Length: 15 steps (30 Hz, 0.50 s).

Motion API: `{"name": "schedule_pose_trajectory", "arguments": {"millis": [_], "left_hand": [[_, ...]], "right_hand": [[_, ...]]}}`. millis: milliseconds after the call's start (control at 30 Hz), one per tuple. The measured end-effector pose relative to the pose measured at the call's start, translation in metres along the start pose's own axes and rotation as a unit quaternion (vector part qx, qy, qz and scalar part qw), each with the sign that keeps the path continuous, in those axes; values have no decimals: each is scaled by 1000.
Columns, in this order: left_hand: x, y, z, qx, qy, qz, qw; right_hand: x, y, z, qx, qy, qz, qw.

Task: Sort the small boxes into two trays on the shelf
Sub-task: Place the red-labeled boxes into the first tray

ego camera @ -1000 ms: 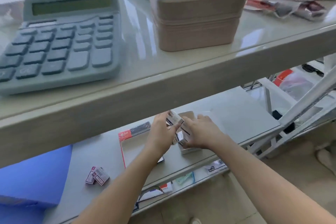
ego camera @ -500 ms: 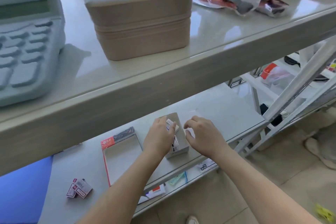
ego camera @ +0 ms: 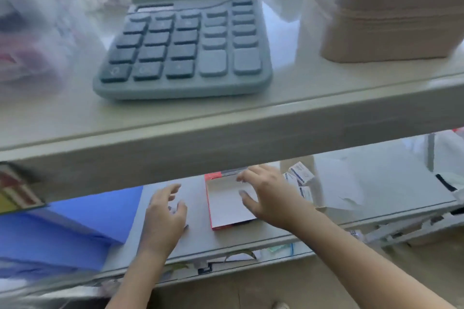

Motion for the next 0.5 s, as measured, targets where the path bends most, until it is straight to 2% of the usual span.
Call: {"name": "schedule_pose_trajectory", "arguments": {"millis": [67,233,400,500], "left_hand": [[-8,19,-31,15,29,-8,999],[-24,33,-65,51,12,-67,996],[-19,29,-70,48,11,-57,997],[-13,26,-71,42,-1,-60,997]], "right_hand": [[8,-34,-21,-1,42,-56,998],[25,-108,-66,-8,116,-164,980],[35,-143,-78,-35,119,-233,965],[36,-147,-81,-53,112,-234,964]]}}
Point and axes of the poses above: each hand's wrist, its own x-axis towards the middle knuckle, its own y-axis out of the back of the hand, z = x × y, the point moved 2 cm from there along x, towards the middle knuckle, and after that the axes turned 14 degrees about z, right-handed, at the moved point
